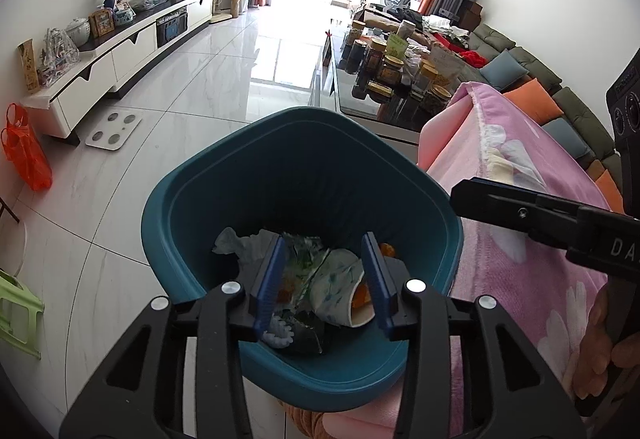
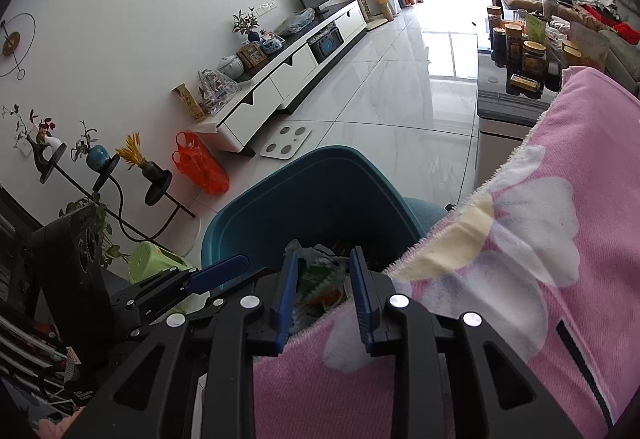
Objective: Collect trash
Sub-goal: 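Lower the wrapper and peel into the teal bin and open both grippers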
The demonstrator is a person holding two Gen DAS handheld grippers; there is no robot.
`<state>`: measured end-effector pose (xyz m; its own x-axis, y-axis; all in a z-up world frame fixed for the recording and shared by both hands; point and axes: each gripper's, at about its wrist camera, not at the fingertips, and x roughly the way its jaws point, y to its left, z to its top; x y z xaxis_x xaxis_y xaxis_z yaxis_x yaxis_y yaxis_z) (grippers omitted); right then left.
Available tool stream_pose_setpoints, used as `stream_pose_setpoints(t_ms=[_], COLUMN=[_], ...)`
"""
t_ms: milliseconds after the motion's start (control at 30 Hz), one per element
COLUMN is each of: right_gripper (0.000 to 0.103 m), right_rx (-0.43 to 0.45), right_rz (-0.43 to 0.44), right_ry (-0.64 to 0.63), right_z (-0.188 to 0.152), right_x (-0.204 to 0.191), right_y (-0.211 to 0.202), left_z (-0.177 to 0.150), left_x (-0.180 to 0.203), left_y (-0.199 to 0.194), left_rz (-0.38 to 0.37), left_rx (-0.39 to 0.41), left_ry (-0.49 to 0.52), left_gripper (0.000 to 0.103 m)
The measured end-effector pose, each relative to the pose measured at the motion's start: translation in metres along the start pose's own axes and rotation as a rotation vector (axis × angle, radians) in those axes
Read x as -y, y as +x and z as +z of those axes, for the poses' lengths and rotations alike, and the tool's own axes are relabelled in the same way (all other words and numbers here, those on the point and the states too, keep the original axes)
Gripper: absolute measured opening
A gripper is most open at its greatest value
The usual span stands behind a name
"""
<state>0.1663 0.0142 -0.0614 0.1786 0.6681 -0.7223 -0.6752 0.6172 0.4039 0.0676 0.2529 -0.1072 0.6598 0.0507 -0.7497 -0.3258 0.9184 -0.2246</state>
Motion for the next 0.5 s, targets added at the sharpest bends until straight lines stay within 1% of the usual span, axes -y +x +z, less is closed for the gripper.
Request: stream_pose_setpoints(t_ms=[33, 67, 100, 133, 167, 200, 233, 267, 300, 333, 400, 433, 467, 500], right_gripper=[0.027, 0.029, 0.033, 0.036, 0.04, 0.042, 0.043, 0.049, 0.057, 0.061, 0.074, 0.078, 0.084, 0.087], right_rx=[0.009, 0.014, 0.022, 0.034, 0.047, 0.061, 0.076, 0.091, 0.112, 0.136, 0.182, 0.21, 0.236, 0.262], right_rz=[0.002, 0.006, 0.008, 0.002, -0.003, -0.006, -0.012, -0.02, -0.029, -0.04, -0.065, -0.082, -0.097, -0.118], right_ry=[0.006, 0.01, 0.014, 0.016, 0.012, 0.006, 0.001, -0.008, -0.017, -0.027, -0.049, -0.056, -0.061, -0.063], right_z=[-0.001, -0.003, -0.004, -0.006, -0.009, -0.011, -0.014, -0.017, -0.02, -0.024, -0.034, -0.039, -0.046, -0.053], right_x=[0.003, 0.006, 0.008, 0.009, 0.01, 0.011, 0.011, 0.011, 0.012, 0.011, 0.011, 0.011, 0.012, 0.014], right_y=[-0.003, -0.007, -0.011, -0.016, -0.021, -0.028, -0.035, -0.042, -0.05, -0.059, -0.076, -0.086, -0.096, -0.106], left_z=[0.0, 0.0, -0.003, -0.003, -0.005, -0.005, -0.006, -0.007, -0.009, -0.011, -0.017, -0.02, -0.023, -0.026], left_x=[-0.001, -0.002, 0.0, 0.0, 0.001, 0.002, 0.005, 0.008, 0.011, 0.015, 0.025, 0.03, 0.036, 0.042], left_y=[0.0, -0.001, -0.004, -0.007, -0.014, -0.021, -0.028, -0.037, -0.045, -0.054, -0.072, -0.08, -0.087, -0.093], left_rz=[-0.002, -0.001, 0.002, 0.007, 0.016, 0.036, 0.049, 0.055, 0.062, 0.064, 0.058, 0.056, 0.052, 0.046], left_rx=[0.002, 0.005, 0.01, 0.022, 0.045, 0.072, 0.099, 0.125, 0.154, 0.181, 0.224, 0.243, 0.26, 0.273], left_ry=[-0.001, -0.003, -0.004, -0.006, -0.007, 0.0, 0.015, 0.031, 0.042, 0.055, 0.088, 0.103, 0.114, 0.123], left_gripper=[0.045, 0.047, 0.047, 0.05, 0.054, 0.056, 0.064, 0.075, 0.081, 0.088, 0.095, 0.098, 0.098, 0.098])
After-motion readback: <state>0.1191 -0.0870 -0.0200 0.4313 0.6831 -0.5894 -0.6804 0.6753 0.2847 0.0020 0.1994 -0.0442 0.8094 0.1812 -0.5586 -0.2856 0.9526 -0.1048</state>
